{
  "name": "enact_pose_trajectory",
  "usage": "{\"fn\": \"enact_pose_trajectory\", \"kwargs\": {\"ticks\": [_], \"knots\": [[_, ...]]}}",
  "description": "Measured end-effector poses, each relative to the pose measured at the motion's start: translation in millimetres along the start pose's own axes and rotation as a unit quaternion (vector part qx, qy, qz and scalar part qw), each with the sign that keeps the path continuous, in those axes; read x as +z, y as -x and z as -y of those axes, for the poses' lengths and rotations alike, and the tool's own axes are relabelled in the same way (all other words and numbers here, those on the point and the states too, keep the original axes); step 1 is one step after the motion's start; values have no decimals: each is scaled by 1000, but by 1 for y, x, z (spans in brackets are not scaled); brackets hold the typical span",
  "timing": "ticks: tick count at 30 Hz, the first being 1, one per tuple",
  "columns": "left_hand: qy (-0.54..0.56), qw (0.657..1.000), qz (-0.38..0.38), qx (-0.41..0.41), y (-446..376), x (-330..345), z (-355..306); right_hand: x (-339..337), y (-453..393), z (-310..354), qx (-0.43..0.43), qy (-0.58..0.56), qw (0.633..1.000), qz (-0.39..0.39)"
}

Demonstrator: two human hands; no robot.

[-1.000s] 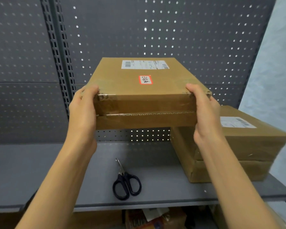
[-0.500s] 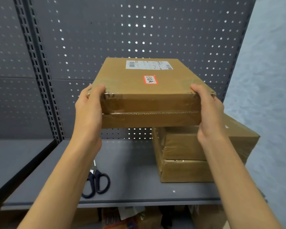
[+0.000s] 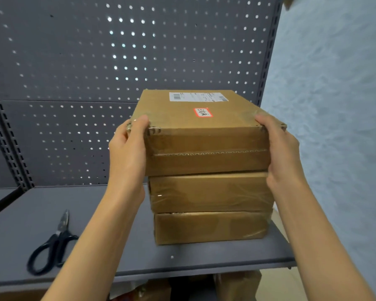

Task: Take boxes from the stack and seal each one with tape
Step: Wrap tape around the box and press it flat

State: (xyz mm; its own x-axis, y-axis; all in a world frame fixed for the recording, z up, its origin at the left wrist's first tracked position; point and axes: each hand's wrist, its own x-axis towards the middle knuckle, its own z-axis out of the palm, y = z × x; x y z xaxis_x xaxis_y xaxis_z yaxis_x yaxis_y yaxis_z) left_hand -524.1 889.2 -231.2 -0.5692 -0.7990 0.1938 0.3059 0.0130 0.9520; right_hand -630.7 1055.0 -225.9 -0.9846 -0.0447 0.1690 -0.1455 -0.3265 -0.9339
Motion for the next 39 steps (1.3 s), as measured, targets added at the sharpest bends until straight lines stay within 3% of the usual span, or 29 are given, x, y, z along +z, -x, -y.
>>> {"fn": "enact_pose_trajectory", "kwargs": {"ticks": [19,26,31,36,39], "knots": [[-49,999,-14,13,3,28,10,-27,-17,-4,-9,14,1000,-4],[-63,998,5,28,-1,19,12,-34,-18,-4,-1,44,998,34],[-95,991,-23,90,-5,12,3,-44,-18,9,-16,83,994,65],[-189,954,-26,231,-6,5,-20,-49,-21,26,-168,205,963,40],[-328,881,-24,340,-1,0,-31,-43,-14,31,-285,323,901,41]]}}
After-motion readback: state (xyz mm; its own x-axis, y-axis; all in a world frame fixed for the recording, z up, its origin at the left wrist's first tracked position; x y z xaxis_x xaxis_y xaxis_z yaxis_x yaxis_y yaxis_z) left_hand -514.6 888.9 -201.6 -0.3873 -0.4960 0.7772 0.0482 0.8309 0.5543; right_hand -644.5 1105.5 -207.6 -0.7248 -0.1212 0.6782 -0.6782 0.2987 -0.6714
